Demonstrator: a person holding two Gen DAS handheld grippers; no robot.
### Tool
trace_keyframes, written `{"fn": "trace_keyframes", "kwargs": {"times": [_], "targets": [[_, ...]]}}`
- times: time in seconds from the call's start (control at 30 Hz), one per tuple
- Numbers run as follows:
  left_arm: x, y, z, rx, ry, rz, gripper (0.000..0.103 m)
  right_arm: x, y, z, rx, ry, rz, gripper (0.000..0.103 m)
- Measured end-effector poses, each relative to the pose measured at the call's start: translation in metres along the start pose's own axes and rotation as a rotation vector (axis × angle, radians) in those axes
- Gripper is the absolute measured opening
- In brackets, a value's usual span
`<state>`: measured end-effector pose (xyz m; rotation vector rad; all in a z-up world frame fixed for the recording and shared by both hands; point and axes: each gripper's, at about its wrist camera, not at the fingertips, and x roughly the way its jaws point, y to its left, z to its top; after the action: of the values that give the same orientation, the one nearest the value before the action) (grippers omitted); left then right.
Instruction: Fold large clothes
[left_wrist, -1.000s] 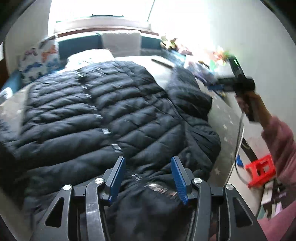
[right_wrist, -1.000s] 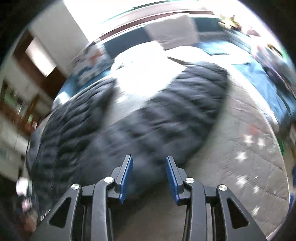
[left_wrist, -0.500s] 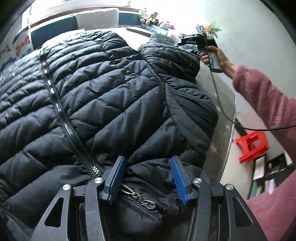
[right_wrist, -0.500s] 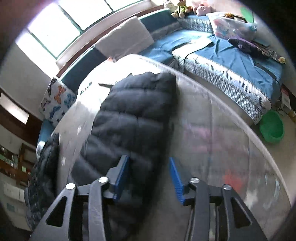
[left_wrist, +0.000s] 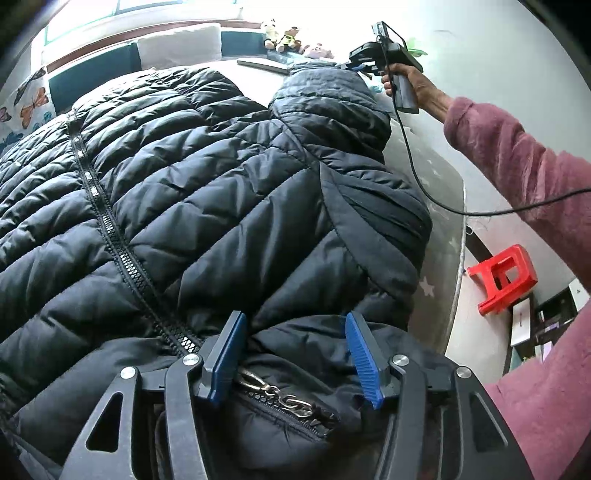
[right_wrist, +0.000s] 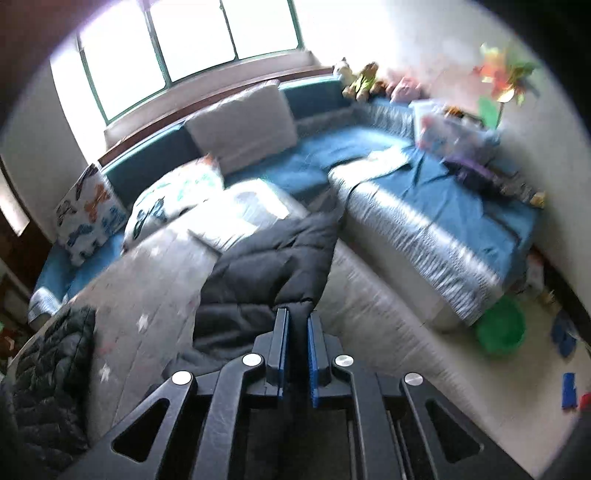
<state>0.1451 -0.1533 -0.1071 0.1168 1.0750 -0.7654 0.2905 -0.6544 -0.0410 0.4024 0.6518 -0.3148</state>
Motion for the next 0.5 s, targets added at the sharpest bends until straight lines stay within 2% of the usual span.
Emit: {"fn": "trace_keyframes", "kwargs": {"times": [0.17,0.2,0.3,0.43,0.5], "targets": [[0.001,-0.002,0.001,0.020,-0.003,-0.001,0.067,0.052,-0.024,-0.027,0.057,0.162,-0.037,0.011],[0.001,-0.002,0.002,0.022,0.005,-0.001,0.067,0.050,-0.024,-0.028,0.060,0.121,-0.032,0.011],[-0.003,0.001,0.008,0.001,0.032,-0.024,0.067,0.043,-0.023,-0.024,0.058,0.124,-0.023,0.010],[-0.015,0.013,0.014,-0.079,0.026,-0.058,0.067,0.000,-0.015,-0.004,0.044,0.023,0.060,0.009],[-0.024,0.017,0.013,-0.099,0.004,-0.037,0.067,-0.028,-0.001,0.006,0.011,-0.026,0.094,0.009]]}}
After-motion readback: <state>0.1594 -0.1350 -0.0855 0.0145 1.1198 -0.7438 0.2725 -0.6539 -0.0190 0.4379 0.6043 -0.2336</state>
